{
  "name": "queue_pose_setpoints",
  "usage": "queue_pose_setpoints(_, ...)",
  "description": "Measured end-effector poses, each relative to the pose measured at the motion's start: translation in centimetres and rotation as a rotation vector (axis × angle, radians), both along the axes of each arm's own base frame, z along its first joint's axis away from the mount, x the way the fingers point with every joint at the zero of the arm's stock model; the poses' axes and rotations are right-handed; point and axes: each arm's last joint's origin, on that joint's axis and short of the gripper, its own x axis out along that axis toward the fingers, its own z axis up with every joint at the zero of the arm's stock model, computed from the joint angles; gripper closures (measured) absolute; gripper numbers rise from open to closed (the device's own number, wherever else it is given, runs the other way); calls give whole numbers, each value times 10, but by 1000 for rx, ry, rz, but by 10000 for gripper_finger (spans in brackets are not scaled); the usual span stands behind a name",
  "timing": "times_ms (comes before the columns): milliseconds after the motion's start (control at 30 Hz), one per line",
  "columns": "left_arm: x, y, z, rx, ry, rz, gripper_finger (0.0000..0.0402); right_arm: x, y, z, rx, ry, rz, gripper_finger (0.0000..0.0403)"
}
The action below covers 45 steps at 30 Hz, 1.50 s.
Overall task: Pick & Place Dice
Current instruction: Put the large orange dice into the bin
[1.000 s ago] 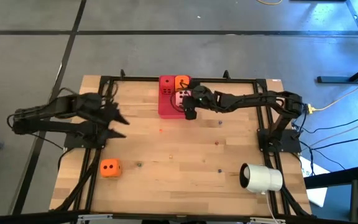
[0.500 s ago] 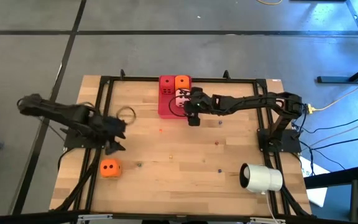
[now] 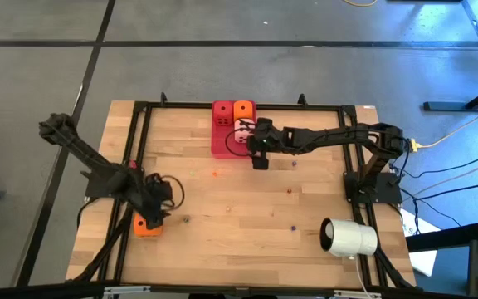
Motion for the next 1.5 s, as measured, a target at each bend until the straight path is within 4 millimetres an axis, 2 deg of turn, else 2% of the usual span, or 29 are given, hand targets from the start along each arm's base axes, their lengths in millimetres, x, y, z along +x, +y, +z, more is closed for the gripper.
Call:
queue_pose_setpoints(167,-3,-10,7,22,156,72,96,0,0,0,-8,5,10,3)
queue_pose_setpoints(367,-2,-34,28,30,95,-16,96,0,0,0,-12,6,13,3)
queue_pose_setpoints(500,-8,-49,25,22,121,-42,96,1,0,1,-32,-3,28,3)
queue_pose_setpoints(733,-11,-60,18,-58,170,127,96,6,-6,7,-83,-70,45,3)
queue_pose_setpoints(900,-4,-63,14,-29,115,155,96,9,-7,11,-116,-106,65,3)
queue_pose_setpoints(1033,1,-66,14,-85,107,173,96,10,-8,13,-151,-113,89,3)
queue_pose_setpoints(1267,14,-69,19,-155,-13,222,96,13,-16,20,-188,-195,78,3)
queue_pose_setpoints(1400,17,-69,20,-74,-85,132,96,14,-21,23,-199,-230,64,3)
queue_pose_setpoints(1500,20,-62,19,-52,-84,205,95,13,-24,24,-201,-236,56,3)
